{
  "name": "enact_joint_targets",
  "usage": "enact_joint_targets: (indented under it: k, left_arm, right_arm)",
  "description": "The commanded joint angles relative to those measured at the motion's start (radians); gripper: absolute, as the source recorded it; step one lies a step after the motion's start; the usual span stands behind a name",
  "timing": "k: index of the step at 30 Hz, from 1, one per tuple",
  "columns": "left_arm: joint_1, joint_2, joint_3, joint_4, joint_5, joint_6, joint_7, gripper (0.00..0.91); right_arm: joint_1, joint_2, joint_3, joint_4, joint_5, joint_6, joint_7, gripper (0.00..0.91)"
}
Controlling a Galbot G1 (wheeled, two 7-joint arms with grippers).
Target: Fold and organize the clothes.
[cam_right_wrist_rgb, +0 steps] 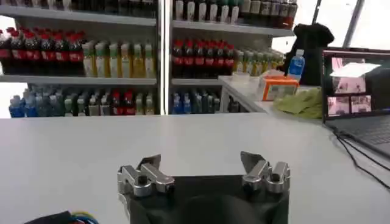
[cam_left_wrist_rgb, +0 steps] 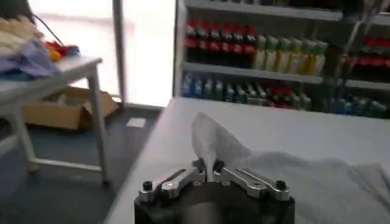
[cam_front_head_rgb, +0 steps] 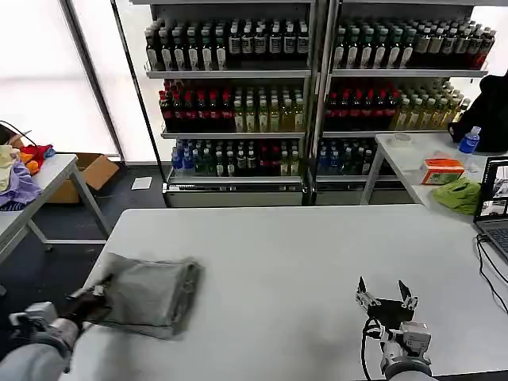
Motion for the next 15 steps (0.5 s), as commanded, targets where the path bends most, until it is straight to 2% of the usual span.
enact_joint_targets:
  k: [1,6,11,15]
  left_arm:
    - [0.005,0.169,-0.259,0.003,0.024,0.005,0.036,0.0]
    - [0.015,0.094,-0.113,-0.111,0.077,0.015,0.023,0.0]
    - [0.015,0.047,0.025,-0.205,0.049,0.042,-0.019,0.0]
    - [-0.005,-0.015,0.248,-0.356,0.0,0.071,-0.131,0.0]
  right_arm:
    - [0.005,0.002,-0.005,-0.004,0.003,0.001,0.001,0.907]
    - [-0.006,0.007,0.004,0.004,0.004,0.003,0.002,0.907]
    - [-0.023,0.009,0.022,0.009,0.003,0.006,0.002,0.907]
    - [-0.024,0.03,0.029,0.0,-0.013,0.005,0.006,0.907]
